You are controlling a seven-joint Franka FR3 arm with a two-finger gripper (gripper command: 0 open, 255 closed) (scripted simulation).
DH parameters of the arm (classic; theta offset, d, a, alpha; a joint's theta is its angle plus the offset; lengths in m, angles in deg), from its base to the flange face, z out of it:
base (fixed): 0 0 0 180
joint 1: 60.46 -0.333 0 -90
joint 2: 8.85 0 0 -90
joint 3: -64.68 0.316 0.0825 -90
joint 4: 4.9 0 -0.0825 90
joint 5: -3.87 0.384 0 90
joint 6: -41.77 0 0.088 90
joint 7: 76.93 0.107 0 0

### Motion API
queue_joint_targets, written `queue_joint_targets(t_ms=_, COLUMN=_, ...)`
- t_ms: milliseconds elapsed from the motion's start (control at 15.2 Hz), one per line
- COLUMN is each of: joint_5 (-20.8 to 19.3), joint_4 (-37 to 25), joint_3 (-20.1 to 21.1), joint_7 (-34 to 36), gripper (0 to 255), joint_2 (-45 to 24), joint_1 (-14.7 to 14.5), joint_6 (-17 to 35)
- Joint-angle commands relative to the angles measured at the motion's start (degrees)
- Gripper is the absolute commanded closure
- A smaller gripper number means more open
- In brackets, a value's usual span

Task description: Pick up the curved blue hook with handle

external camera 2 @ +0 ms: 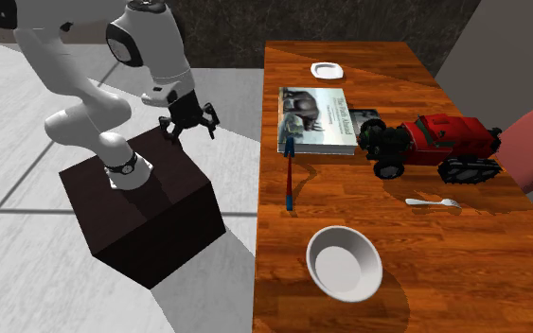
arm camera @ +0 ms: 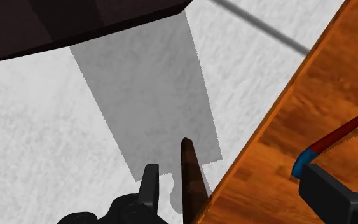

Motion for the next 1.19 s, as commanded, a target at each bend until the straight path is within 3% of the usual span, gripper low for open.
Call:
queue_joint_targets(t_ms=0, joint_5=-0.1, joint_4=-1.6, joint_3=3.5, joint_7=4.8, gripper=0, joint_2=-3.8, joint_1=0.9, joint_6=2.1)
queue_joint_targets(t_ms=396, joint_5=-4.4, joint_4=-7.5, joint_3=13.7, joint_7=19.9, gripper=0, joint_2=-16.5, joint_1=4.7, joint_6=7.3)
queue_joint_targets(t_ms=726, joint_5=-14.9, joint_4=-14.8, joint_3=21.4, joint_7=35.9, gripper=0, joint_2=-31.2, joint_1=7.2, joint_6=9.8)
queue_joint_targets(t_ms=924, joint_5=-23.7, joint_4=-20.5, joint_3=22.7, joint_7=46.3, gripper=0, joint_2=-41.6, joint_1=5.3, joint_6=9.5)
queue_joint_targets(t_ms=1122, joint_5=-30.9, joint_4=-27.2, joint_3=20.7, joint_7=54.7, gripper=0, joint_2=-51.2, joint_1=0.3, joint_6=8.0)
